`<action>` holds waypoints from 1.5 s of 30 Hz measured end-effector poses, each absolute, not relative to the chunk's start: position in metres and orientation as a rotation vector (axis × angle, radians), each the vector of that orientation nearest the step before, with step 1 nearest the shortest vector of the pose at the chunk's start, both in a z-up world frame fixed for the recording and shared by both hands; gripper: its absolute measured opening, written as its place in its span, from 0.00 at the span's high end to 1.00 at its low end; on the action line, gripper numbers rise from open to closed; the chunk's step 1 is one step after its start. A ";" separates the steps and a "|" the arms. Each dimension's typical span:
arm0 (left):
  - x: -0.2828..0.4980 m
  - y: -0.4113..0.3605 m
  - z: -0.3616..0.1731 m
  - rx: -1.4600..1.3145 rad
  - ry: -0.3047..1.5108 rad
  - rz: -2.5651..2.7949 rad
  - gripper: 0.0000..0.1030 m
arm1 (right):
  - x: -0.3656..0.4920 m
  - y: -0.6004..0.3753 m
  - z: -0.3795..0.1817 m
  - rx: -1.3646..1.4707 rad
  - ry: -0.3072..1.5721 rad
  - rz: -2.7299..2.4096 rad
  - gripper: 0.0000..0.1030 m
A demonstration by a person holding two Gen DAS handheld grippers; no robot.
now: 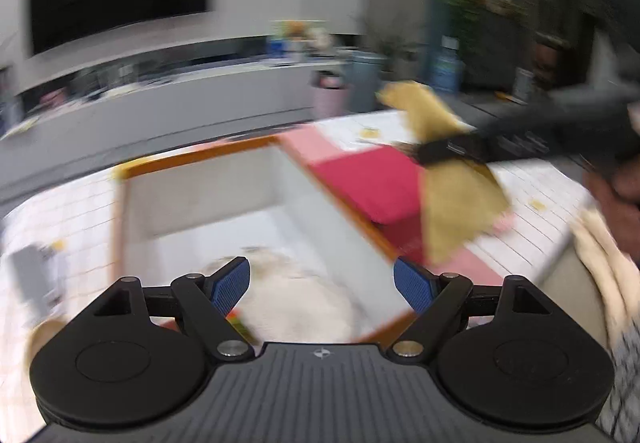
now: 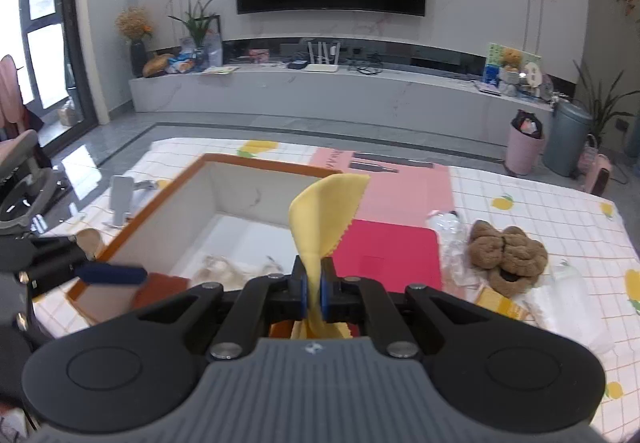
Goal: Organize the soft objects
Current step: 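Carry the white pad into the shoebox and release it while the right tool holds the cloth, then lower the yellow cloth into the shoebox and open the right tool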
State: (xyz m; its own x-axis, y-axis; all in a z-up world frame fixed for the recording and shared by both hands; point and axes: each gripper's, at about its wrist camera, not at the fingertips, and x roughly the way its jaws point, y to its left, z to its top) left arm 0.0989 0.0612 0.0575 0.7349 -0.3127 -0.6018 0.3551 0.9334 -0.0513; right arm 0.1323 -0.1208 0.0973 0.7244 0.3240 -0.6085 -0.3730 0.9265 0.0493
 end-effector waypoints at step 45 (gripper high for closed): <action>0.124 0.114 0.060 0.061 0.651 0.076 0.08 | 0.172 0.012 0.027 -0.391 1.002 0.446 0.13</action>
